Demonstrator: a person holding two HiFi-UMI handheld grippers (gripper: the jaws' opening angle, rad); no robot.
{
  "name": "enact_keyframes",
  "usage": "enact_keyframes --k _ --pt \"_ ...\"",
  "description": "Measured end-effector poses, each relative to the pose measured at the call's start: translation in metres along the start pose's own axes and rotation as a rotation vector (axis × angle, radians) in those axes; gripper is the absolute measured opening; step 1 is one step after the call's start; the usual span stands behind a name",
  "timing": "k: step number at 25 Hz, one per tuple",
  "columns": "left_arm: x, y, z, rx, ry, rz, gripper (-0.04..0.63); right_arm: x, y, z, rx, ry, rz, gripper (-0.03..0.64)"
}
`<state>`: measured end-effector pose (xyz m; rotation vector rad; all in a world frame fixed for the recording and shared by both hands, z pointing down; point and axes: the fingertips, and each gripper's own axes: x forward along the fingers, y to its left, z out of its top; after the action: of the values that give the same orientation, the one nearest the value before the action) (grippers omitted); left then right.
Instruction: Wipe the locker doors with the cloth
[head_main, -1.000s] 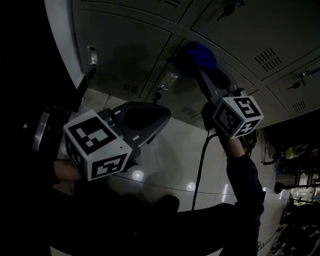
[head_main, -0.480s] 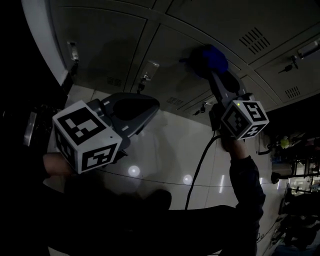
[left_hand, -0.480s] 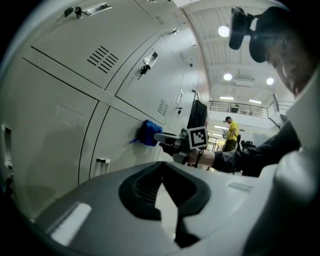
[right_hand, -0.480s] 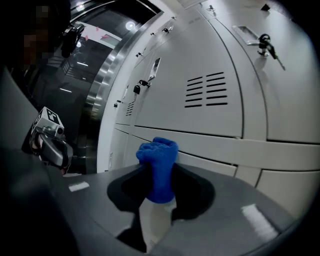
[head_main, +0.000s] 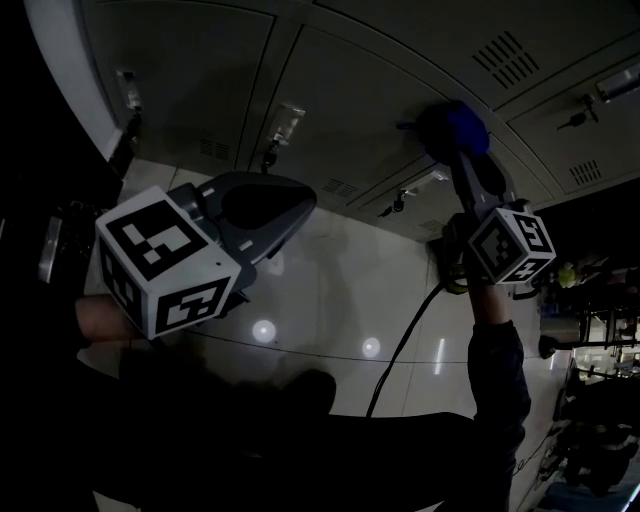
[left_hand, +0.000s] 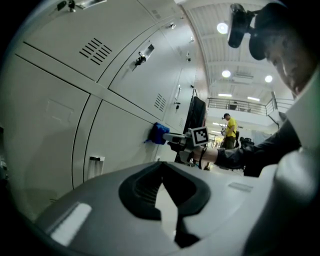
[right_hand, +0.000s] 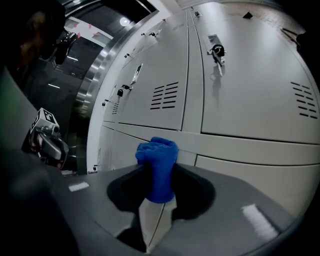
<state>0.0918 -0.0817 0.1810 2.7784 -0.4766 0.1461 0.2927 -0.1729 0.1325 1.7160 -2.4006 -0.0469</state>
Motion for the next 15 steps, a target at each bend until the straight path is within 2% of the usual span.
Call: enact_keyframes --k 6,10,12,15 --pt "-0.001 0.001 0.001 0.016 0.001 0.010 -0.003 -0.012 -0.018 -0.005 0.002 0.024 -0.058 0.118" --pt "-0.008 0.002 -0.004 0.014 0.016 0.018 -0.003 -0.018 -0.012 -0.004 0.020 0.027 -0.107 0.115" --pt "-0.011 0.004 -0.007 0.007 0.024 0.026 -0.003 -0.016 0.009 -0.003 -0.023 0.019 -0.082 0.114" --pt "-0.017 0.005 -0.009 -0.008 0.026 0.035 -0.003 0.000 0.056 -0.005 -0.069 0.021 0.031 0.114"
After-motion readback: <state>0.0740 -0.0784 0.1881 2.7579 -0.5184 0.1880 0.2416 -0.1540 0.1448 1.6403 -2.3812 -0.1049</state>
